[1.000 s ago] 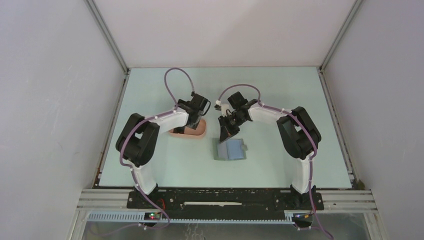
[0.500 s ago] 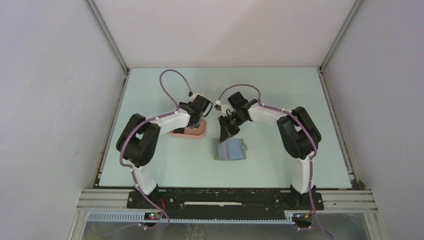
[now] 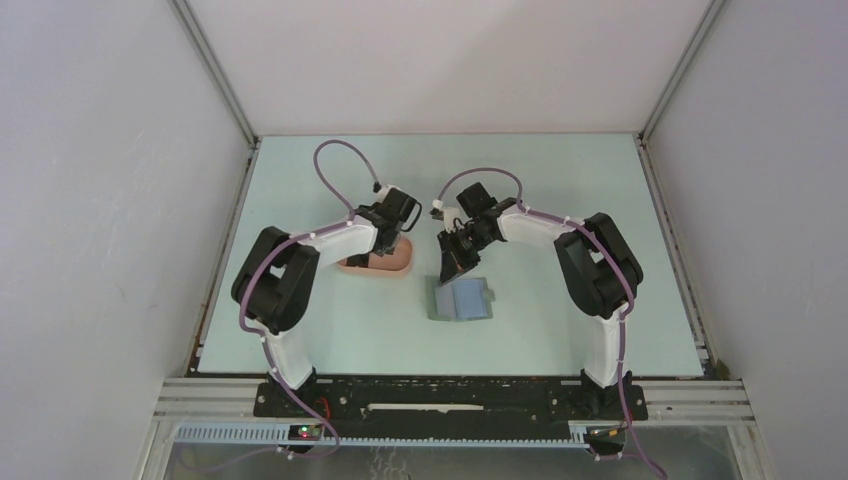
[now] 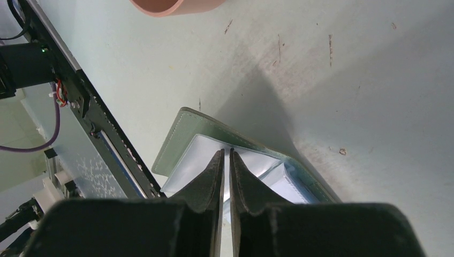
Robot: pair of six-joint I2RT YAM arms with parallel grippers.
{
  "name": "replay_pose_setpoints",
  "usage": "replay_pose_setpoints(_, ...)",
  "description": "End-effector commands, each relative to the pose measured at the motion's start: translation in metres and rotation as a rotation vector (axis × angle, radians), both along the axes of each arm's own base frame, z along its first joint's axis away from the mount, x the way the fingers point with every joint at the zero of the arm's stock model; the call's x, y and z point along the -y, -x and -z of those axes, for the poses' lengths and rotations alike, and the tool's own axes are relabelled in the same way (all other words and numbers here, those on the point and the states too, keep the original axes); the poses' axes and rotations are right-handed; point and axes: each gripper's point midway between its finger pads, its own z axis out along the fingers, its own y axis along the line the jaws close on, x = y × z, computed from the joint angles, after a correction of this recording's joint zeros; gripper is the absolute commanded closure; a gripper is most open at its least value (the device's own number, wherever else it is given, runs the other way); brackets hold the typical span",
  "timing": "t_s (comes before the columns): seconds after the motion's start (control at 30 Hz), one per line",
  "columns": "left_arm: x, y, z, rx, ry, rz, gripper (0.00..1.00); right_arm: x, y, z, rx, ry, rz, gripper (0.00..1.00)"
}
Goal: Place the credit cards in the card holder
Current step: Pick up the credit card from the storage box.
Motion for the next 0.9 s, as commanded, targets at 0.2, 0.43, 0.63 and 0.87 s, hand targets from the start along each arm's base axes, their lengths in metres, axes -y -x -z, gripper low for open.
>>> replay_pose_setpoints(0.2, -0.009, 0.0, 0.015, 0.011, -0.021, -0.075, 0.44, -0.008, -0.013, -0.035, 0.081, -0.063, -0.007, 0.85)
replay_pose_setpoints(0.43, -0.016, 0.002, 0.02, 0.011, -0.037, -0.091, 0.44, -0.009, -0.012, -0.034, 0.074, -0.065, -0.009, 0.85)
replay_pose_setpoints(0.63, -0.023, 0.005, 0.017, 0.005, -0.01, -0.117, 0.47, -0.008, -0.013, -0.035, 0.077, -0.064, -0.006, 0.85)
replay_pose_setpoints(0.87, -0.029, 0.006, 0.02, -0.024, 0.029, -0.142, 0.53, -0.008, -0.013, -0.034, 0.074, -0.065, -0.006, 0.85)
